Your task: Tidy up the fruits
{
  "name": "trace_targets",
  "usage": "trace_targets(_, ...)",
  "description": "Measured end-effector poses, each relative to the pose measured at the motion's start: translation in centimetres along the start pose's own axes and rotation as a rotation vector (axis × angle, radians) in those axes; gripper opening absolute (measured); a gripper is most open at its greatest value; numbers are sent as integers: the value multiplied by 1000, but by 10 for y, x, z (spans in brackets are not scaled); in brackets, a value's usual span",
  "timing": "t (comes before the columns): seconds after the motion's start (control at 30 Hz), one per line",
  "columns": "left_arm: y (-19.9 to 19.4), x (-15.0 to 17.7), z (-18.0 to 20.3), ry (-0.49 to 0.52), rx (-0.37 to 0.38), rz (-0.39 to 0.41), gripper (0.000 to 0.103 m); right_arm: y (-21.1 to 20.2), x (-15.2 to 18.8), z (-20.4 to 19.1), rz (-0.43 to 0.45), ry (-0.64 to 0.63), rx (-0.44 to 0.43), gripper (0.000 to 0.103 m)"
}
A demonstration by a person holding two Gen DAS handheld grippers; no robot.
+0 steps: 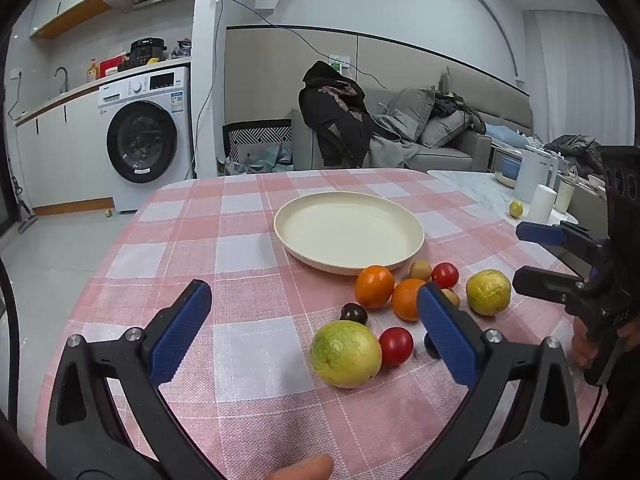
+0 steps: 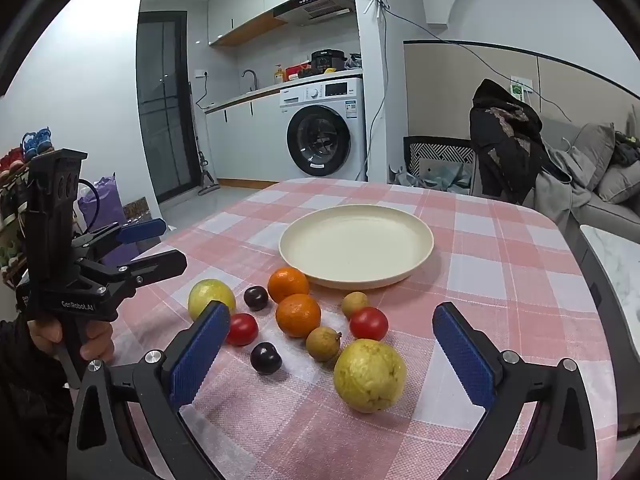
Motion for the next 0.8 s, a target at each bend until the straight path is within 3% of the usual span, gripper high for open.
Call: trace_targets(0.8, 1, 0, 1, 15, -6, -7, 102, 0, 1, -2, 12, -3, 3, 103)
Point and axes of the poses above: each gripper's, at about its wrist camera, not at the fingertips, and y roughly the way its jaws point, z to its right, x to its underside, the point moved 1 cm from there along y, roughly the way its jaws point, and after that the axes turned 14 degrees about z, right-handed, at the moved point
